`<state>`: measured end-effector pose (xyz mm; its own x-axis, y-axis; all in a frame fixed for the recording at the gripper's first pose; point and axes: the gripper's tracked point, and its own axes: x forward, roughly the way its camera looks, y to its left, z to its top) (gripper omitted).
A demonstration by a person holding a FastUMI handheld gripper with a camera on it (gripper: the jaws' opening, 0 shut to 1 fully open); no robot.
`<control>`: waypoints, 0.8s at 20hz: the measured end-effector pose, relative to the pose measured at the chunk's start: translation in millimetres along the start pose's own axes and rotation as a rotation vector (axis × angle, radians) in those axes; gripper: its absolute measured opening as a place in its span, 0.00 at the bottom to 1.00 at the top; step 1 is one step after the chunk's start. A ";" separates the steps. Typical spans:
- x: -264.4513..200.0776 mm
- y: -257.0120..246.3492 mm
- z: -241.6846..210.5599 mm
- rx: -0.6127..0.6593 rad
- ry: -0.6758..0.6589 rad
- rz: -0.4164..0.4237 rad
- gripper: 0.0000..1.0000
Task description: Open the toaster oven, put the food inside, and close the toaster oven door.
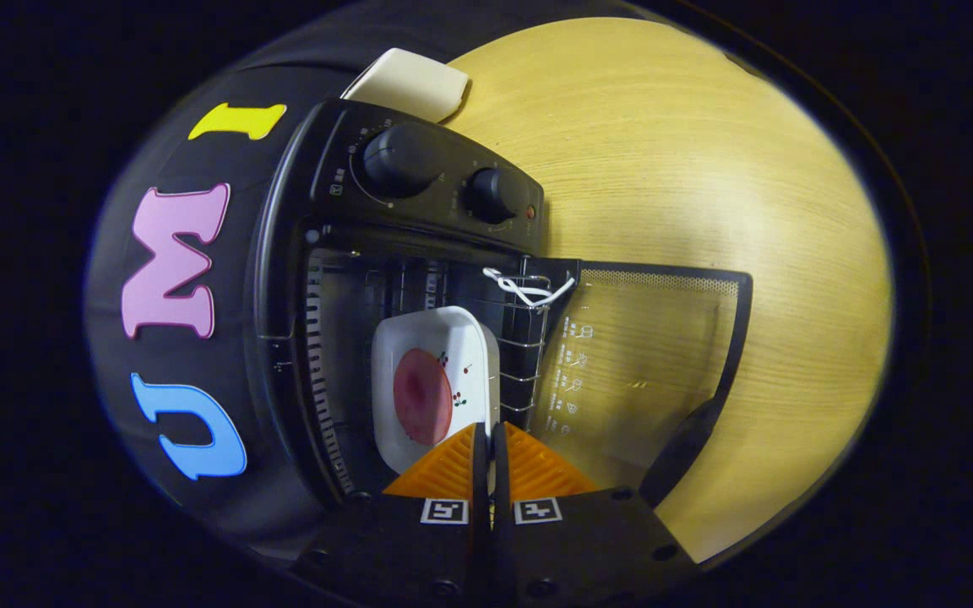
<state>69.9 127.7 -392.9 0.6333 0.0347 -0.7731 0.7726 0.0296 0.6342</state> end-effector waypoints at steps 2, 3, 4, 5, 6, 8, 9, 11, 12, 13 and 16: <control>5.0 0.6 -1.7 0.008 -0.019 -0.008 0.05; 7.2 0.0 -2.9 0.006 -0.024 -0.012 0.05; 9.0 -0.4 -3.9 0.007 -0.030 -0.016 0.05; 10.7 -1.0 -4.9 0.015 -0.030 -0.019 0.05; 12.0 0.3 -5.1 0.027 -0.033 -0.015 0.05; 13.2 2.0 -5.3 0.047 -0.032 -0.014 0.05; 13.9 2.9 -5.6 0.056 -0.027 -0.012 0.06; 16.2 6.2 -6.6 0.075 -0.016 -0.003 0.06; 16.1 10.4 -6.8 0.092 -0.006 0.022 0.07; 10.5 12.8 -6.3 0.116 0.006 0.050 0.10; 6.9 15.8 -4.9 0.136 0.030 0.110 0.42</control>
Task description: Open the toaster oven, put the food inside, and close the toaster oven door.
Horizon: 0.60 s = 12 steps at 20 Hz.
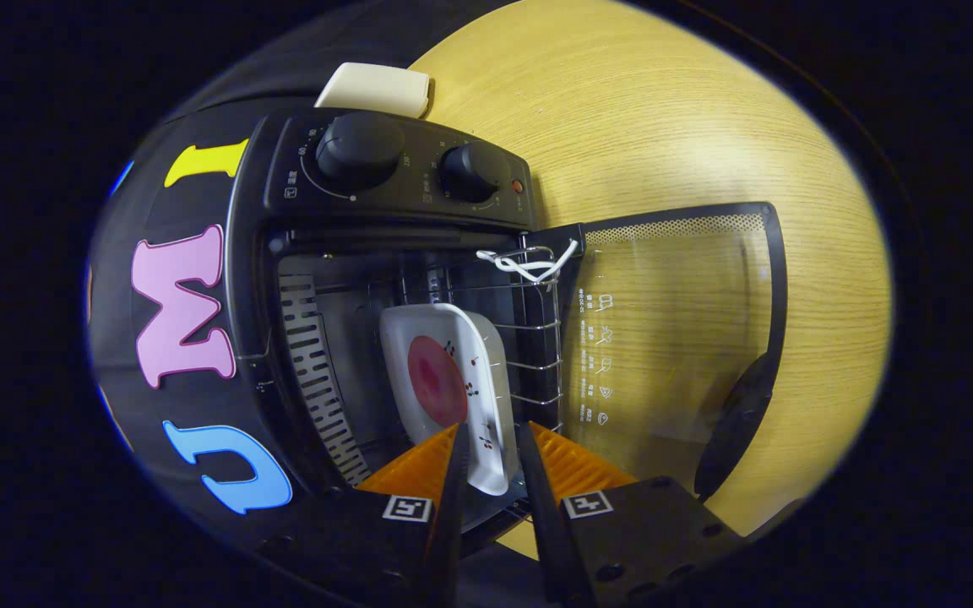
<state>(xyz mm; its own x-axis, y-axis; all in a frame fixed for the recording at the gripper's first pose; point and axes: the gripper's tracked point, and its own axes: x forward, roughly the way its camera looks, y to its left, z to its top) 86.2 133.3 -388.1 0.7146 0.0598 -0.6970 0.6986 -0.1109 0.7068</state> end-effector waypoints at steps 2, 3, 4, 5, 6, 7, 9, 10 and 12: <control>-8.6 5.5 -1.6 -0.031 0.034 0.037 0.65; -13.1 5.2 -1.7 -0.050 0.046 0.041 0.88; -17.2 4.4 -2.3 -0.072 0.061 0.038 0.94; -23.3 3.2 -0.4 -0.101 0.066 0.035 0.97; -29.0 1.6 0.4 -0.139 0.074 0.027 0.97; -36.4 0.7 -0.6 -0.192 0.094 0.025 0.97; -52.4 -2.0 -3.2 -0.302 0.126 0.023 0.97; -60.7 -5.7 -6.1 -0.374 0.147 0.017 0.97; -77.5 -14.6 -15.9 -0.540 0.206 0.007 0.97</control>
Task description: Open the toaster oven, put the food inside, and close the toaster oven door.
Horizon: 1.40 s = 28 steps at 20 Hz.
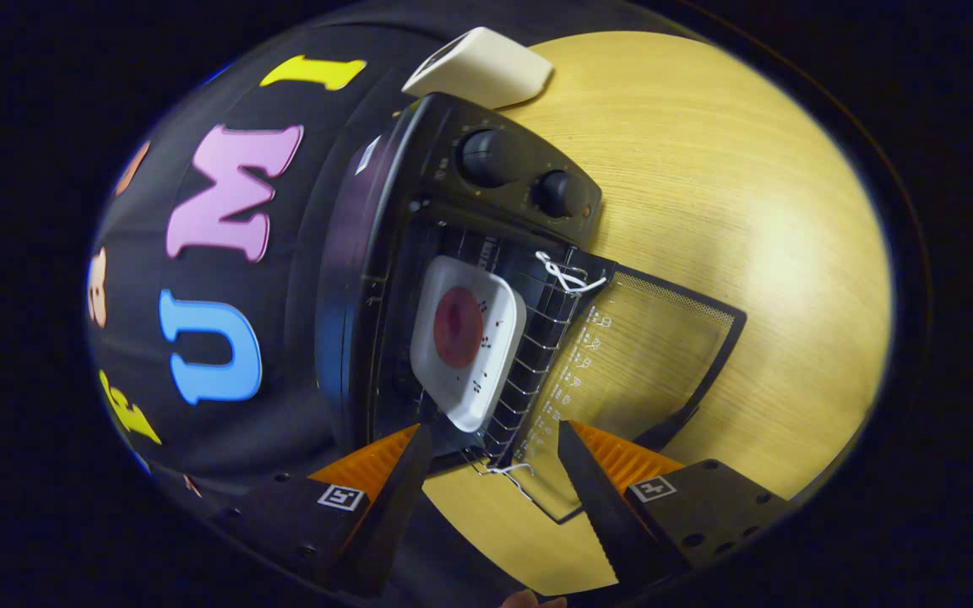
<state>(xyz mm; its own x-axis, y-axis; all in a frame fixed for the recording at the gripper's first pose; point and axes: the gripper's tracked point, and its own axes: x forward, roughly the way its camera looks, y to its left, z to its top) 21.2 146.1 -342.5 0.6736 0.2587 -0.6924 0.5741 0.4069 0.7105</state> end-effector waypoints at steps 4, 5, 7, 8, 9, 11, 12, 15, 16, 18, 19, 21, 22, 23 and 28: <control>-26.2 -18.9 -25.2 -0.296 0.085 -0.039 0.98; -32.1 -26.0 -28.9 -0.377 0.093 -0.055 0.98; -43.1 -41.4 -36.4 -0.530 0.123 -0.090 0.99; -46.1 -46.5 -38.8 -0.597 0.129 -0.101 0.99; -49.4 -50.4 -37.3 -0.662 0.119 -0.105 0.99; -51.5 -60.0 -33.1 -0.794 0.087 -0.125 0.99; -50.8 -66.9 -34.9 -0.843 0.090 -0.138 0.99; -46.0 -90.5 -46.0 -0.959 0.134 -0.187 0.99; -42.0 -99.3 -49.6 -0.983 0.155 -0.204 0.99; -33.6 -113.9 -56.8 -1.009 0.190 -0.232 0.99; -29.3 -120.4 -58.9 -1.021 0.201 -0.247 0.99; -21.3 -128.6 -58.7 -1.042 0.214 -0.274 0.99; -17.9 -130.9 -59.5 -1.046 0.221 -0.284 1.00; -13.7 -134.2 -59.1 -1.046 0.226 -0.296 0.99; 8.4 -143.6 -56.4 -1.037 0.232 -0.346 0.99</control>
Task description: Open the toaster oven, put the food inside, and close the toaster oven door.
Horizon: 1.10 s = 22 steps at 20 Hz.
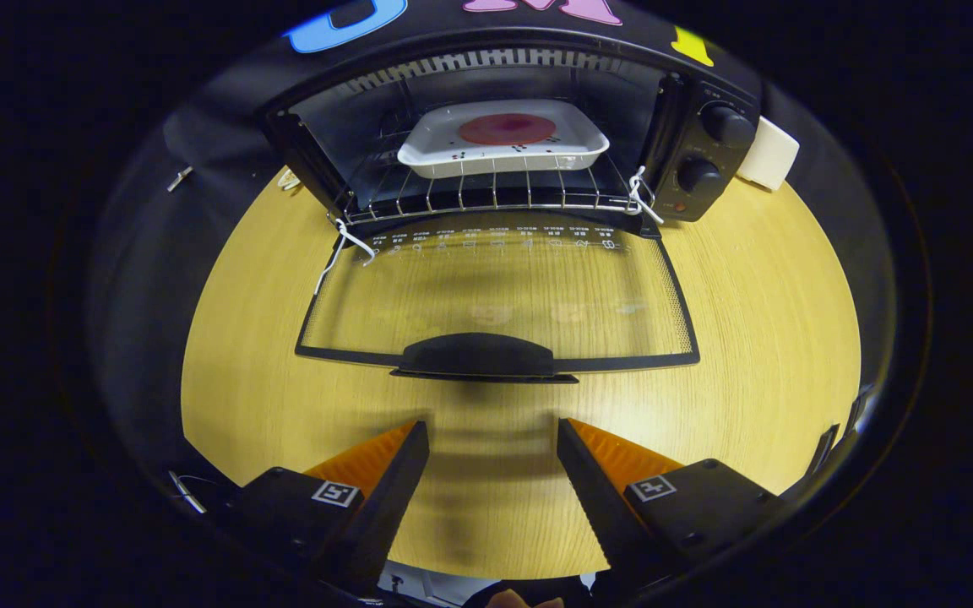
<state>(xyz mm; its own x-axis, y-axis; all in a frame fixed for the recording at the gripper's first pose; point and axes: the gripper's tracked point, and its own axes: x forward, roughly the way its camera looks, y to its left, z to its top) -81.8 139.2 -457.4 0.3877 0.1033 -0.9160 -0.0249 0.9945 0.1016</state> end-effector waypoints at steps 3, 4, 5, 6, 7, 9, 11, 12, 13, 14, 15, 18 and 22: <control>12.2 -1.9 2.4 0.008 0.009 -0.024 1.00; 14.9 -2.4 9.1 0.017 -0.012 -0.031 0.99; 18.9 0.9 13.5 0.028 -0.019 -0.027 0.99; 18.9 0.3 17.6 0.036 -0.026 -0.038 1.00; 20.3 -0.7 20.8 0.045 -0.027 -0.050 0.99; 21.4 -0.8 20.5 0.031 -0.025 -0.071 0.99; 18.8 0.1 21.0 0.024 -0.049 -0.074 0.99; 16.4 0.2 21.7 0.027 -0.059 -0.073 0.99; 12.5 0.3 22.4 0.026 -0.069 -0.072 0.99; 8.2 0.9 23.3 0.021 -0.080 -0.070 0.99; 3.3 1.0 23.8 0.011 -0.091 -0.063 0.99; -12.8 0.6 29.5 0.020 -0.131 -0.034 0.99; -38.5 3.6 43.6 0.022 -0.212 -0.018 0.99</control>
<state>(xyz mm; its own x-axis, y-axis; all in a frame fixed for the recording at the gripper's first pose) -56.6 138.1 -404.8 0.5730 0.0778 -0.8159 0.0026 0.9953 0.0967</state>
